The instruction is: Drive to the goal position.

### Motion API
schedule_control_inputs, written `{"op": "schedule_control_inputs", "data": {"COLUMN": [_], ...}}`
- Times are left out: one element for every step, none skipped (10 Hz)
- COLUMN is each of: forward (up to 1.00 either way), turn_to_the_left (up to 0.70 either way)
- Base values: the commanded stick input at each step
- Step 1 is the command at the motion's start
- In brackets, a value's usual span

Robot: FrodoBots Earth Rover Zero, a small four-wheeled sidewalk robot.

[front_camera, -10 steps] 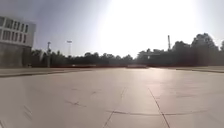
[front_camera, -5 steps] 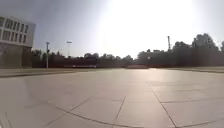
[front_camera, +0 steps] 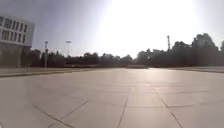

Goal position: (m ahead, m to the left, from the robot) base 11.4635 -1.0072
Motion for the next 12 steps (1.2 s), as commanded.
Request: {"op": "schedule_control_inputs", "data": {"forward": [0.23, 0.21, 0.19, 0.17, 0.11, 0.1, 0.1, 0.1, 0.1, 0.1, 0.09, 0.09], "turn_to_the_left": [-0.03, -0.02, -0.02, -0.02, -0.01, -0.01, -0.01, -0.01, -0.01, -0.01, -0.01, -0.01]}}
